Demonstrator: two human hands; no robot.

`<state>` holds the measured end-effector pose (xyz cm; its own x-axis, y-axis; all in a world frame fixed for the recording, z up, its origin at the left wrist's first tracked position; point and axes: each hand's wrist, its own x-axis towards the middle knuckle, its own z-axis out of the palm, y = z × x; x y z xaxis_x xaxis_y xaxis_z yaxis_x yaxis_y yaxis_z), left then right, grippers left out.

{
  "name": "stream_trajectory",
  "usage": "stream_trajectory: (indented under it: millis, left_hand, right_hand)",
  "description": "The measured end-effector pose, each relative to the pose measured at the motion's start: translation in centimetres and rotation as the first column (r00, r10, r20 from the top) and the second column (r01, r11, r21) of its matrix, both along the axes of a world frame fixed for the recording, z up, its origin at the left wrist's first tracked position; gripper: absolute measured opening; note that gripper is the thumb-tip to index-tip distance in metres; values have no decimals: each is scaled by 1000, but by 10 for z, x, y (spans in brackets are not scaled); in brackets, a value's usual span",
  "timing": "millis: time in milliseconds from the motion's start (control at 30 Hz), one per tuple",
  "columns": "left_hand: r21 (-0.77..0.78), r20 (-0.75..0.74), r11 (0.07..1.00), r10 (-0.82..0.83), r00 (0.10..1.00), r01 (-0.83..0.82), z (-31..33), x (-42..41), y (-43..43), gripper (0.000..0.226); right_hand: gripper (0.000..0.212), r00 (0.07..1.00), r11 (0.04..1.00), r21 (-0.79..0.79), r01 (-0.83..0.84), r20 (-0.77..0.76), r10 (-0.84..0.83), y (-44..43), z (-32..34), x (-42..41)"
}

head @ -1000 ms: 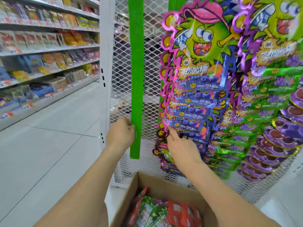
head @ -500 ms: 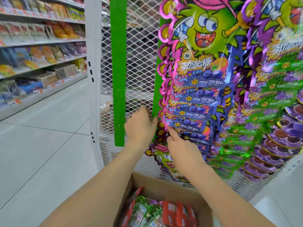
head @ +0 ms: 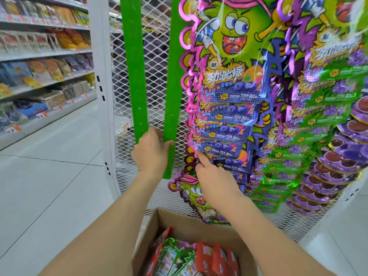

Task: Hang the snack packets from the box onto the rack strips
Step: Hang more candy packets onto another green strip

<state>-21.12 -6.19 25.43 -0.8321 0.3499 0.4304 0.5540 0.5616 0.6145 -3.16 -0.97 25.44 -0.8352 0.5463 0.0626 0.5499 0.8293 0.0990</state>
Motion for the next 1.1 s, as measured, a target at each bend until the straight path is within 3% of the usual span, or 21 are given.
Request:
stream_trajectory:
  millis: [100,300,500,600,733,1000,1100]
  left_hand:
    - [38,-10,999,23,1000,-22,-6,-7,-11,38]
    - [-21,-39,999,35,999,-36,-7,10,2,78]
    - [109,14,992,-63,998,61,-11,7,4,56]
    - [154,82,981,-130,988,117,-10,-2,-4,56]
    - [128,136,975,-200,970,183,-11,-11,-27,28]
    - [146,119,978,-165,979,148,6,5,-75,36]
    - [37,179,958,-287,941,286,6,18,-84,32]
  right_hand:
    - [39,1000,1000,-11,3,-9,-4,-2,0,-4]
    - [35,1000,998,-54,-27,-11,27,-11,-1,-12]
    - [40,996,989,-117,-90,-23,88,-10,-10,-14]
    - [25,992,981,-148,-124,-23,122,-12,-15,-12]
    - [28,992,973,-199,-120,9,124,-19,-17,-7]
    - [29,996,955,-282,-88,-16,87,-38,-11,-1]
    - [34,998,946,-320,-56,22,67,-37,-9,4]
